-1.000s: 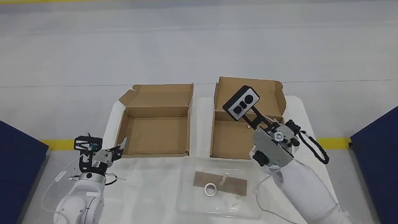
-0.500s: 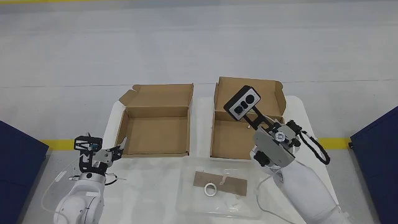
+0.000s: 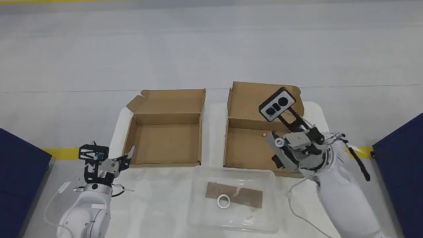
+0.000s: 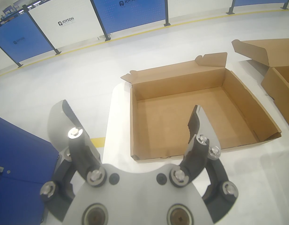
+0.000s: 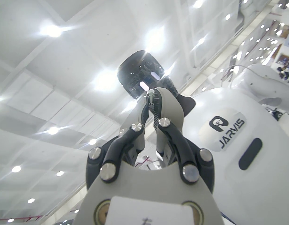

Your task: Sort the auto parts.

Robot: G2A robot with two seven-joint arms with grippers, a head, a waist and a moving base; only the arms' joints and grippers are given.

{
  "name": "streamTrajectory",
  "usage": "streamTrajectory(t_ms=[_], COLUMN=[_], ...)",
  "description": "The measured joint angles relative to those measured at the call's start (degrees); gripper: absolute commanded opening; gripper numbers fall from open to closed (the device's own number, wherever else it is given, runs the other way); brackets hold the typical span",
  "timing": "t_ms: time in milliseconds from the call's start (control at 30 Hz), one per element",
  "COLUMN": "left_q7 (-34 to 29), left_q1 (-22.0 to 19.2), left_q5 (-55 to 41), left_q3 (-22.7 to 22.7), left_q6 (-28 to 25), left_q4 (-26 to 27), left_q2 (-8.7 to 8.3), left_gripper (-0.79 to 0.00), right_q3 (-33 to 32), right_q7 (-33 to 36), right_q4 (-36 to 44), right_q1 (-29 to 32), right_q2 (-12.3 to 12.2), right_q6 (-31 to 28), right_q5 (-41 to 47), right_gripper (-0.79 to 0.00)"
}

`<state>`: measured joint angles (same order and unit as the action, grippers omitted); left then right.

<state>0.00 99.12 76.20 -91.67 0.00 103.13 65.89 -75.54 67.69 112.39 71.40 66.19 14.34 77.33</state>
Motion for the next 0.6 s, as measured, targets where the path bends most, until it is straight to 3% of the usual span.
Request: streamTrajectory(t_ms=[267, 533, 600], left_q7=[0.0, 0.0, 0.0], left_q1=[0.0, 0.0, 0.0], left_q5=[0.0, 0.0, 0.0], left_q3=[0.0, 0.0, 0.0], left_q6=[0.0, 0.0, 0.0], left_q4=[0.0, 0.0, 0.0], left_q2=[0.00, 0.00, 0.00], left_gripper=[0.000, 0.000, 0.000], right_q3=[-10.8, -11.1, -12.2], right_q7=[0.6, 0.1, -2.7], right_q4=[3.2, 3.4, 3.6], right_q1=[5.6, 5.7, 6.1], right_q2=[-1.8, -1.9, -2.4], right_q6=[3.4, 3.3, 3.6], right_q5=[-11.0, -11.4, -16.1], right_gripper=[-0.785, -0.785, -0.785])
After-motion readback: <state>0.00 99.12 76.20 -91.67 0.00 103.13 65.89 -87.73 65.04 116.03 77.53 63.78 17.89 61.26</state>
